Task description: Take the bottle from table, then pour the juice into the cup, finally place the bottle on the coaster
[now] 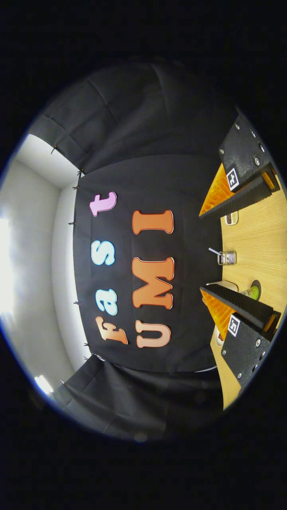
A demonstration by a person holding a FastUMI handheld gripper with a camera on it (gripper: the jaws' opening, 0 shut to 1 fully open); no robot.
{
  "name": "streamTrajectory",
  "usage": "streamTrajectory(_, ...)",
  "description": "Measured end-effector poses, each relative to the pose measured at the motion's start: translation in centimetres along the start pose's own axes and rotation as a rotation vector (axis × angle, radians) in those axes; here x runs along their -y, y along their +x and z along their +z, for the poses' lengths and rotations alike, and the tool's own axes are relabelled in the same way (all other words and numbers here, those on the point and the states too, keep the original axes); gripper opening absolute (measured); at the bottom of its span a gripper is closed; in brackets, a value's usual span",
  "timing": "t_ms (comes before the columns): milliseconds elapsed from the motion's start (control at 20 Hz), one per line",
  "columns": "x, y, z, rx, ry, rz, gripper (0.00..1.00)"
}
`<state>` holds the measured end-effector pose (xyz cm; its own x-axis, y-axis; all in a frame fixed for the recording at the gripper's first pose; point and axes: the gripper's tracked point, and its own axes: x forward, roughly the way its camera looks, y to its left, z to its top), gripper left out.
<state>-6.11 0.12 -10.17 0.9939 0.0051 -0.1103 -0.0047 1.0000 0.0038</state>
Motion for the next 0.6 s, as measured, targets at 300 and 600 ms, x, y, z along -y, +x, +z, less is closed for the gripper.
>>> streamTrajectory(300, -1.2, 0.0, 0.3, 0.016, -0.045, 0.009, 0.97)
streamTrajectory(600, -1.2, -0.2, 0.7, 0.027, -0.02, 0.013, 0.97)
